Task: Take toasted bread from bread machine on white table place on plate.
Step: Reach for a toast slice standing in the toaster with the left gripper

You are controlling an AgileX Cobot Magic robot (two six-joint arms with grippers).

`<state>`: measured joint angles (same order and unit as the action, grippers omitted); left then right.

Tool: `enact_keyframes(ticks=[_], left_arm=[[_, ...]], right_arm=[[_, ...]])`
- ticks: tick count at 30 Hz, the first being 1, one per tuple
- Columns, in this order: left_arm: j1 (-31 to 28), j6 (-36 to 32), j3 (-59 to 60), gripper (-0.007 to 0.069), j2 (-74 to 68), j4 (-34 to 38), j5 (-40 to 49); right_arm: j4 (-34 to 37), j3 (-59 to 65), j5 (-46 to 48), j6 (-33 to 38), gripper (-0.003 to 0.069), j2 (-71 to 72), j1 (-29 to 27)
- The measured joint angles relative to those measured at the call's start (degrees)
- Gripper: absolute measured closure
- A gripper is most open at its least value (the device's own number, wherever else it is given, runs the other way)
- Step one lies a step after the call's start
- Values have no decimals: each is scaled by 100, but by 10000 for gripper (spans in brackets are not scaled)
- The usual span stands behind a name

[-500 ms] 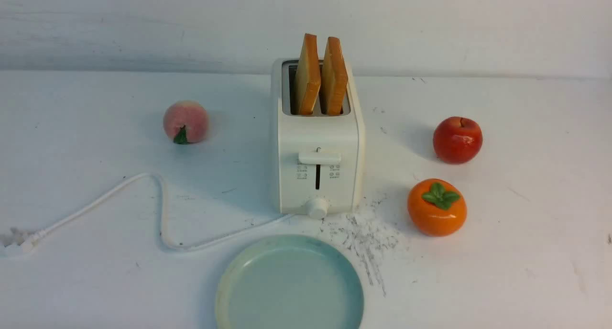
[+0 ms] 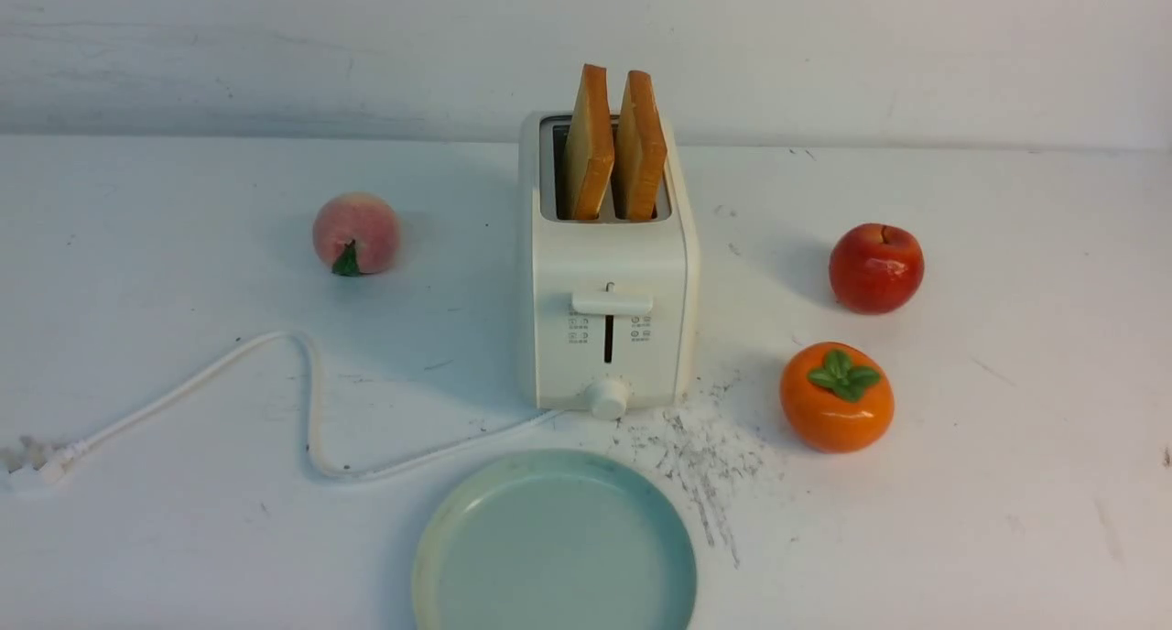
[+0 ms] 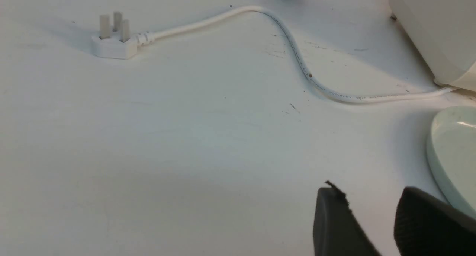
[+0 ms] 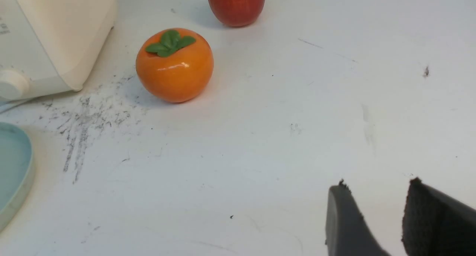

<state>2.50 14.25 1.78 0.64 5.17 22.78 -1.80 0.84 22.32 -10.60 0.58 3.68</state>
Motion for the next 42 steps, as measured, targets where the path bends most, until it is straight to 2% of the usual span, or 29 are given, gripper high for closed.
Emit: enact_keyframes(ticks=[10,13,15,16,18,20,23,25,26,27,28,31,32,33,34,36,40,41,42], left_arm=[[0,-82,0,386,0,-187,-211],[0,32,0,386,0,140,-804],[0,343,0,386,0,776,-1547],[0,367,0,386,0,829,-1604],[0,666,0,387,0,1551,-2392],[0,725,0,390,0,1722,-2587],[0,1037,0,442,0,2227,-3598],[0,1439,-52,524,0,2321,-4137],[0,1524,-69,546,0,2321,-4157],[0,1790,-258,615,0,2294,-4204],[0,1900,-417,639,0,2230,-4194],[0,2172,-1433,638,-113,1662,-3628],[0,2209,-1508,638,-142,1629,-3557],[0,2293,-2256,638,-529,1319,-2746],[0,2300,-2342,638,-587,1286,-2635],[0,2169,-3516,638,-1422,892,-915],[0,1267,-4910,638,-3082,681,1607],[0,1210,-4961,638,-3082,681,1714],[0,680,-5280,638,-3760,787,2393]], right_arm=[[0,0,0,0,419,0,0],[0,0,0,0,419,0,0],[0,0,0,0,419,0,0],[0,0,0,0,419,0,0],[0,0,0,0,419,0,0],[0,0,0,0,419,0,0],[52,0,-62,-7,419,0,0],[372,53,-453,-102,419,0,0],[472,56,-557,-133,419,0,0],[862,59,-1002,-292,419,0,0],[1089,59,-1301,-390,419,0,0],[1971,59,-2329,-719,419,0,0],[2018,59,-2384,-719,419,0,0],[2363,59,-2841,-801,419,0,0],[2363,59,-2886,-801,419,0,0],[2624,59,-3416,-819,419,0,0],[2757,59,-3937,-863,419,0,0],[2763,59,-3960,-862,419,0,0],[2801,59,-4177,-936,420,0,0]])
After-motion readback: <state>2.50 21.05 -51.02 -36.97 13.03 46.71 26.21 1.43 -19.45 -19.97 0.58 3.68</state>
